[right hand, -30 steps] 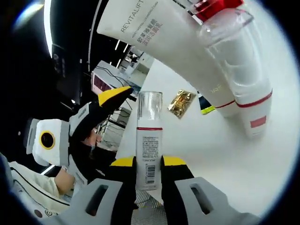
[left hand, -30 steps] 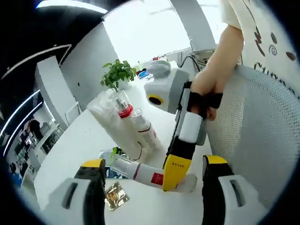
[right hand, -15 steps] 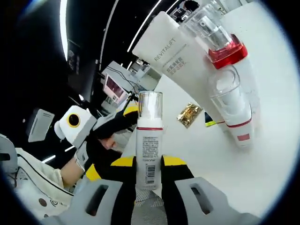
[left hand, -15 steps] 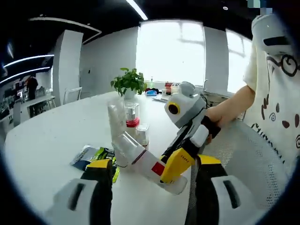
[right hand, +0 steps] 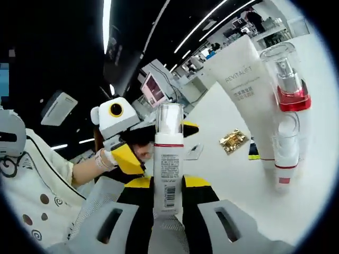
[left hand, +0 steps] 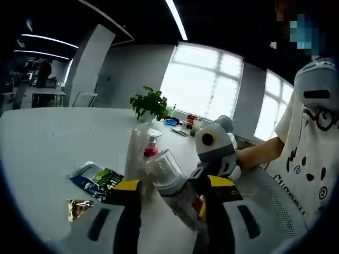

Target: Arrange the skincare products in the storage area until every visible bottle or jar stands upright without overlapping.

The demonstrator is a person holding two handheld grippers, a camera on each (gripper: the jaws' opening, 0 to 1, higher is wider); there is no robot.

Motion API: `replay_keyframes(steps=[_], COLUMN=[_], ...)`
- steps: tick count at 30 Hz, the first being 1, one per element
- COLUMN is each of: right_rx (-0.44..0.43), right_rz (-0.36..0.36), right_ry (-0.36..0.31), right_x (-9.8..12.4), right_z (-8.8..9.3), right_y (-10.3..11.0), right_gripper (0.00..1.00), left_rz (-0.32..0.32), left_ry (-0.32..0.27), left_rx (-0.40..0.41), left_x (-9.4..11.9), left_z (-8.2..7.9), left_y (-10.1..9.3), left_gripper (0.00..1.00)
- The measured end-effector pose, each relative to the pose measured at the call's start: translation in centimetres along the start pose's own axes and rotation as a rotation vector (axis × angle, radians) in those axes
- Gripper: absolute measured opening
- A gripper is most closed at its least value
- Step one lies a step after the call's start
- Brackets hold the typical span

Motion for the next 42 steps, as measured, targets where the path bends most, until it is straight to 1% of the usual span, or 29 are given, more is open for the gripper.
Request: replay_keyframes(steps=[1, 4, 5, 7, 10, 14, 18, 21, 22, 24, 26, 27, 28, 29, 30, 32, 33, 34, 35, 36, 37, 38, 39, 40, 42], right_rx=[0.008, 0.091, 0.092, 0.089, 0.107, 0.109, 0.115, 0.123, 0.119, 0.123, 0.124, 0.122, 0.105, 0.064, 0.053, 0.067, 0.089, 0.090, 0.090, 0.080, 0.087, 0.096, 0.094, 0.093, 0.089], right_rz=[-0.014, -0.056, -0.059, -0.084, -0.085, -0.085, -0.080, -0.068, -0.055, -0.043, -0.005, 0.005, 0.018, 0.041, 0.047, 0.072, 0.104, 0.109, 0.132, 0.151, 0.177, 0.184, 0.192, 0.191, 0.183], right_ry=[0.003, 0.016, 0.012, 0.005, 0.004, 0.008, 0.008, 0.008, 0.004, 0.004, 0.001, 0.003, -0.002, -0.007, -0.004, 0.006, 0.024, 0.029, 0.035, 0.050, 0.062, 0.066, 0.057, 0.052, 0.049], right_x=[-0.1, 0.0, 0.1, 0.1, 0.1, 0.2, 0.3, 0.4, 0.5, 0.5, 0.6, 0.6, 0.6, 0.7, 0.8, 1.0, 1.2, 1.2, 1.2, 1.3, 1.4, 1.3, 1.4, 1.4, 1.4], right_z=[0.0, -0.2, -0.3, -0.3, -0.4, -0.4, -0.4, -0.5, -0.6, -0.7, -0.8, -0.8, -0.8, -0.8, -0.7, -0.7, -0.5, -0.4, -0.3, -0.1, -0.1, -0.1, -0.2, -0.3, -0.3], right_y=[0.2, 0.7, 0.8, 1.2, 1.3, 1.3, 1.3, 1.1, 1.0, 0.9, 0.3, 0.2, -0.1, -0.5, -0.7, -1.0, -1.3, -1.3, -1.6, -1.9, -2.3, -2.3, -2.4, -2.3, -2.3], right_gripper=[0.19, 0.19, 0.19, 0.19, 0.19, 0.19, 0.19, 0.20, 0.20, 0.20, 0.20, 0.21, 0.21, 0.22, 0.22, 0.22, 0.22, 0.22, 0.22, 0.21, 0.19, 0.15, 0.15, 0.16, 0.20], left_rz=[0.006, 0.027, 0.063, 0.108, 0.108, 0.137, 0.140, 0.130, 0.116, 0.110, 0.079, 0.078, 0.066, 0.051, 0.040, 0.025, 0.014, 0.004, -0.037, -0.061, -0.117, -0.156, -0.189, -0.214, -0.233], left_ry=[-0.003, -0.018, -0.035, -0.051, -0.064, -0.066, -0.067, -0.071, -0.074, -0.072, -0.070, -0.068, -0.061, -0.054, -0.046, -0.034, -0.017, -0.012, -0.012, -0.007, 0.007, 0.025, 0.047, 0.050, 0.060], left_rx=[0.012, 0.030, 0.062, 0.129, 0.114, 0.124, 0.125, 0.131, 0.139, 0.153, 0.156, 0.155, 0.143, 0.133, 0.121, 0.117, 0.116, 0.113, 0.120, 0.119, 0.094, 0.080, 0.070, 0.080, 0.081], left_x=[0.0, 0.2, 0.1, 0.3, 0.5, 0.2, -0.1, -0.3, -0.4, -0.5, -0.6, -0.7, -0.9, -1.0, -1.0, -0.9, -1.4, -1.5, -1.6, -1.7, -1.6, -1.5, -1.3, -1.1, -1.0], left_z=[0.0, -0.1, -0.2, -0.2, -0.2, -0.1, -0.2, -0.2, -0.3, -0.3, -0.2, -0.2, -0.1, -0.1, 0.0, 0.1, 0.4, 0.5, 0.6, 0.7, 0.9, 1.2, 1.5, 1.7, 2.0], left_y=[0.0, -0.2, -0.5, -0.7, -0.6, -1.2, -1.4, -1.4, -1.3, -1.1, -0.6, -0.6, -0.6, -0.3, -0.1, 0.7, 0.3, 0.4, 0.8, 1.2, 2.0, 2.6, 3.3, 3.7, 4.0], left_gripper=[0.40, 0.38, 0.38, 0.35, 0.31, 0.24, 0.23, 0.22, 0.22, 0.21, 0.21, 0.21, 0.21, 0.21, 0.21, 0.21, 0.21, 0.21, 0.21, 0.20, 0.20, 0.20, 0.20, 0.20, 0.20])
Point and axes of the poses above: the point that each gripper's makers call its tool centre point, and the gripper's own axes: x roughly backward along the fingers, y roughly to its left, z roughly out of its underside, the point moved 6 cm from there along x, roughly backward along the fingers, and after that the axes turned 1 degree about x, right-handed, at the moved point
